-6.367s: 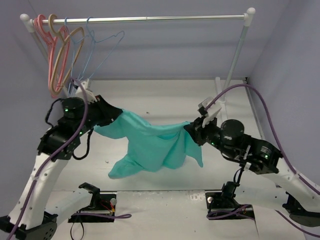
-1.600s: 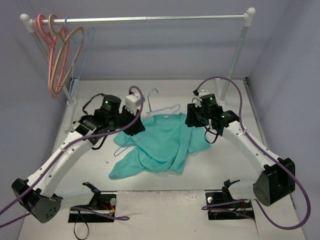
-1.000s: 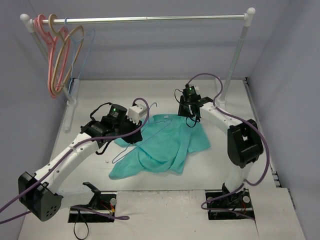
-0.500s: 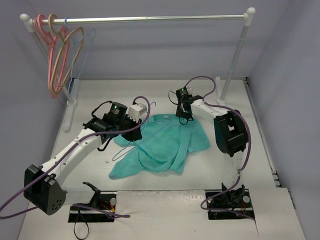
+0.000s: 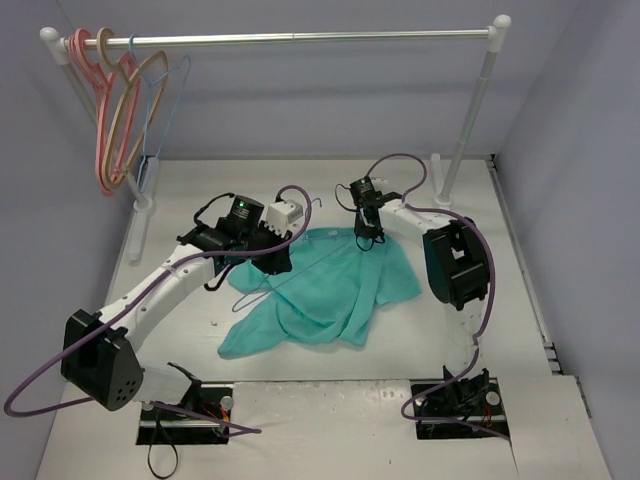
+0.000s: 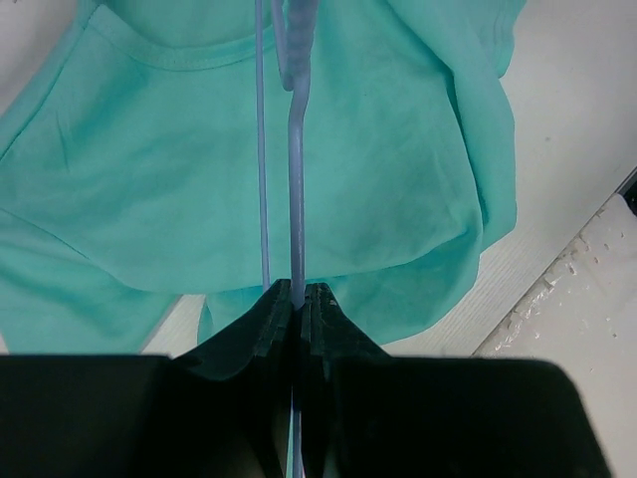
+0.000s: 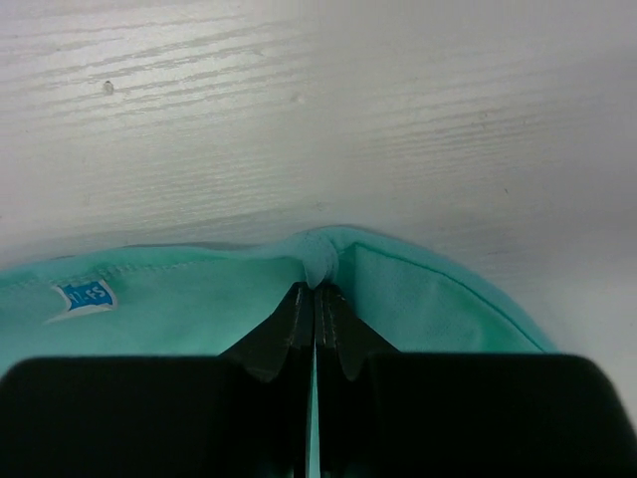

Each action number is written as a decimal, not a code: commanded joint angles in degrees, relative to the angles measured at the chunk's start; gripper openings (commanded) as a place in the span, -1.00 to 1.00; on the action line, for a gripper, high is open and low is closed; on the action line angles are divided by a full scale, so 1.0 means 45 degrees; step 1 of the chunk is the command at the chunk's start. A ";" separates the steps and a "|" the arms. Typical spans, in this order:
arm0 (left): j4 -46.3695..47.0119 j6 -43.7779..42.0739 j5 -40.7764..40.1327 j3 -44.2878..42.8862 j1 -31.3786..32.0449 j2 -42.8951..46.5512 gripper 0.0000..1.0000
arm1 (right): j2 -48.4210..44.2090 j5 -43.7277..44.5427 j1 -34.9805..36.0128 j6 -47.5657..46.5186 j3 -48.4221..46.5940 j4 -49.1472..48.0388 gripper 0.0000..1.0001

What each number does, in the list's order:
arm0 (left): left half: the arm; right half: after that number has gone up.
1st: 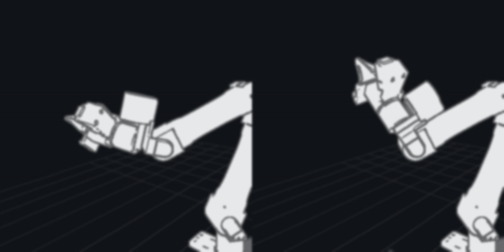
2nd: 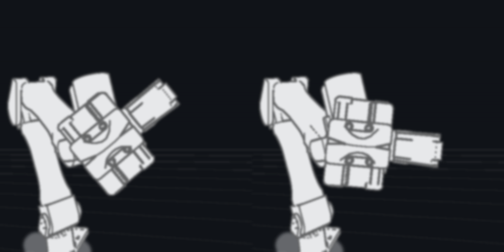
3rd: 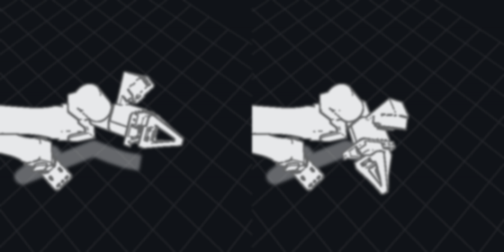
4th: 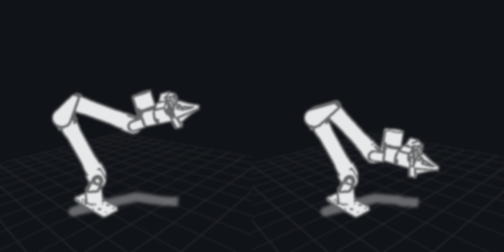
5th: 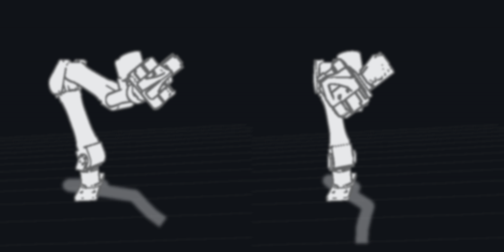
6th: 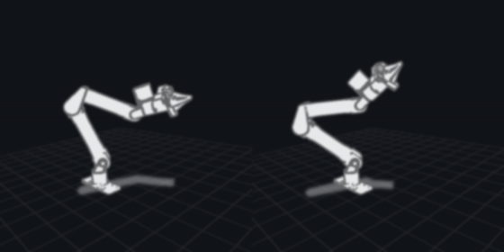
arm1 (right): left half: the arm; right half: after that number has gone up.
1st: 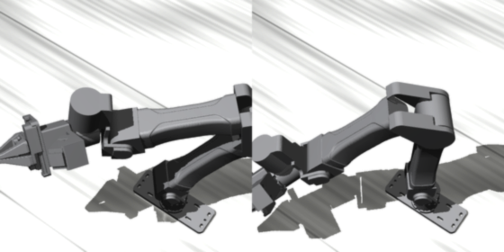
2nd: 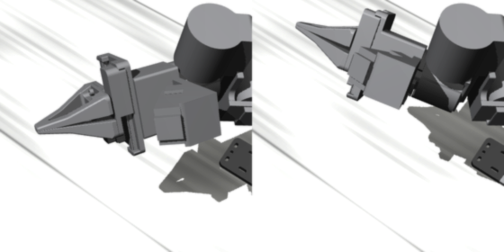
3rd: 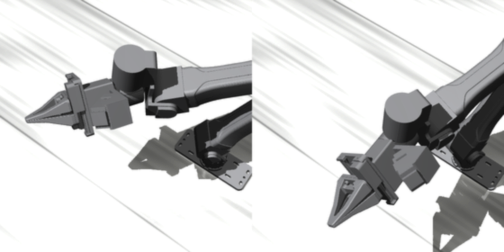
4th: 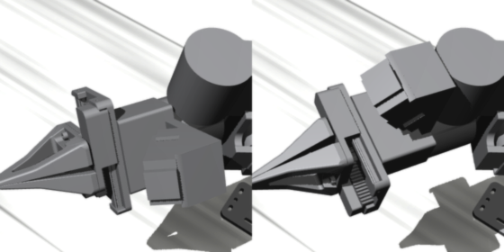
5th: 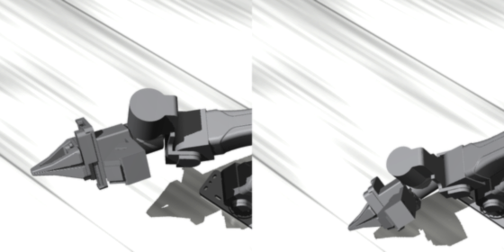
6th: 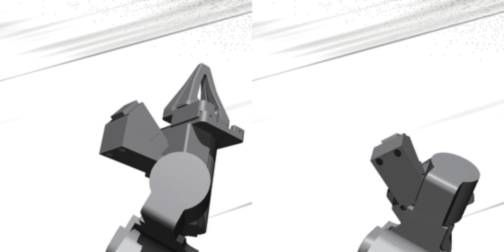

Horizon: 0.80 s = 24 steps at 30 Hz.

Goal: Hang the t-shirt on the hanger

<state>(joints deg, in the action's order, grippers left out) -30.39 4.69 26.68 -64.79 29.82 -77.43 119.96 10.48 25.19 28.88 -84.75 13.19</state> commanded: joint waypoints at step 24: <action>0.0718 -0.1451 0.2410 -0.3060 -0.0241 -0.1836 -1.00 | -0.4939 -0.3794 0.0066 -0.6708 0.1842 -0.1584 -1.00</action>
<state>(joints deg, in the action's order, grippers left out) -30.28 0.78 33.08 -73.73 29.43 -86.65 102.39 -4.47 25.21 2.68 -75.42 7.25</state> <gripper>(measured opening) 0.066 0.033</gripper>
